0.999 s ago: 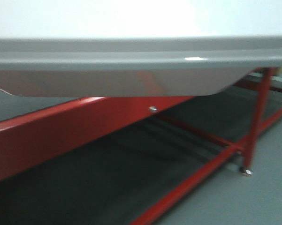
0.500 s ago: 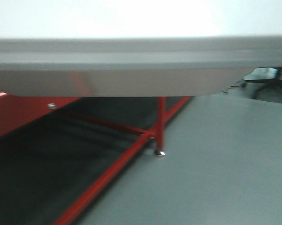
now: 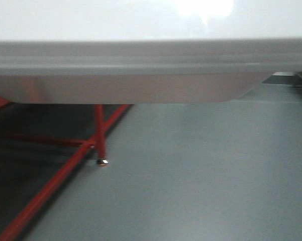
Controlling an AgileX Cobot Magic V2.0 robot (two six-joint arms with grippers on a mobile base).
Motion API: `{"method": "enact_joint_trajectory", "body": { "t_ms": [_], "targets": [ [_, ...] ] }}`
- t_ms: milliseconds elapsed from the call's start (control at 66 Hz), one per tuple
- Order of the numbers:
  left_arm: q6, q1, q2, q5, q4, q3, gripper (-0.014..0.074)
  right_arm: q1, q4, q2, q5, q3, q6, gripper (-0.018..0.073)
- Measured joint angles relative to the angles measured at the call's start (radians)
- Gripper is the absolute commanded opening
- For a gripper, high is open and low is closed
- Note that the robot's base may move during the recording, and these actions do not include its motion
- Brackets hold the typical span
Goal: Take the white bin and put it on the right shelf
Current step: 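Hold the bin raised with both grippers while the base turns, then carry the raised bin with both grippers toward the blue-crate shelf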
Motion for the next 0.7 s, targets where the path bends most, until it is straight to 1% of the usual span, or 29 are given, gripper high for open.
{"method": "enact_joint_trajectory", "body": {
  "t_ms": [696],
  "targets": [
    [0.0,0.0,0.0,0.0,0.0,0.0,0.0283,0.0,0.0,0.0,0.0,0.0,0.0,0.0423]
  ]
}}
